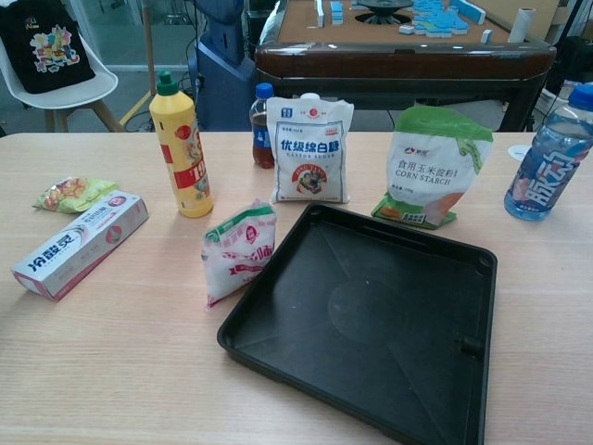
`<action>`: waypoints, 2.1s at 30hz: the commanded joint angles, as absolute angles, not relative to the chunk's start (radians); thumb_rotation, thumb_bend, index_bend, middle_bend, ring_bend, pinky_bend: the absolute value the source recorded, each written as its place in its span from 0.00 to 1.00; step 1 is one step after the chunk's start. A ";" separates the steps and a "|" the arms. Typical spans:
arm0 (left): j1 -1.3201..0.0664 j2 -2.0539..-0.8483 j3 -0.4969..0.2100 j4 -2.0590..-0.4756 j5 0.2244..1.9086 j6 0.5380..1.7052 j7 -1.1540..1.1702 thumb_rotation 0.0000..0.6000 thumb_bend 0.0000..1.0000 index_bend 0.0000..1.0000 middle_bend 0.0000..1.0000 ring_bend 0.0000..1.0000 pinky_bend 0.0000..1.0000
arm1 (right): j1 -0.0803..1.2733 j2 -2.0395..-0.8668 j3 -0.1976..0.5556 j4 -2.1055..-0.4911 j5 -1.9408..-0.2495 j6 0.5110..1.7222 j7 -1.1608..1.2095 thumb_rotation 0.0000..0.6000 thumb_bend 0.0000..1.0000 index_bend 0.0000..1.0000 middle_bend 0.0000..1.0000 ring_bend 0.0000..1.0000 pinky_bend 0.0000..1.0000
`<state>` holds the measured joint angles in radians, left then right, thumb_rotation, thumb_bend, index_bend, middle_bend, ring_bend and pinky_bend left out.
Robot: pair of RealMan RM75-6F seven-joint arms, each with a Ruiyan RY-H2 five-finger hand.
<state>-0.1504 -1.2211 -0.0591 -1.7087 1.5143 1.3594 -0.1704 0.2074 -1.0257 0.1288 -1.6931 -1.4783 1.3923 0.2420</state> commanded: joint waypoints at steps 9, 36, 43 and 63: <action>-0.346 -1.320 -0.073 -1.630 1.537 1.111 -0.364 1.00 0.22 0.10 0.18 0.15 0.23 | 0.205 -1.008 0.132 -1.712 -1.465 1.390 0.233 1.00 0.17 0.25 0.33 0.16 0.20; -0.608 -1.669 -0.176 -1.323 1.358 0.880 -0.360 1.00 0.21 0.10 0.18 0.17 0.23 | 0.184 -1.007 0.122 -1.689 -1.446 1.386 0.256 1.00 0.17 0.25 0.33 0.16 0.20; -0.643 -1.735 -0.193 -1.250 1.306 0.844 -0.351 1.00 0.21 0.10 0.18 0.17 0.23 | 0.180 -1.008 0.120 -1.678 -1.441 1.383 0.267 1.00 0.17 0.25 0.33 0.16 0.20; -0.685 -1.843 -0.213 -1.137 1.268 0.825 -0.385 1.00 0.21 0.14 0.22 0.22 0.26 | 0.166 -1.003 0.119 -1.670 -1.433 1.385 0.277 1.00 0.17 0.25 0.33 0.16 0.20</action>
<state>-0.6813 -1.8376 -0.2109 -1.1431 1.2703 0.8279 -0.3833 0.1663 -1.0028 0.1192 -1.6701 -1.4332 1.3854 0.2767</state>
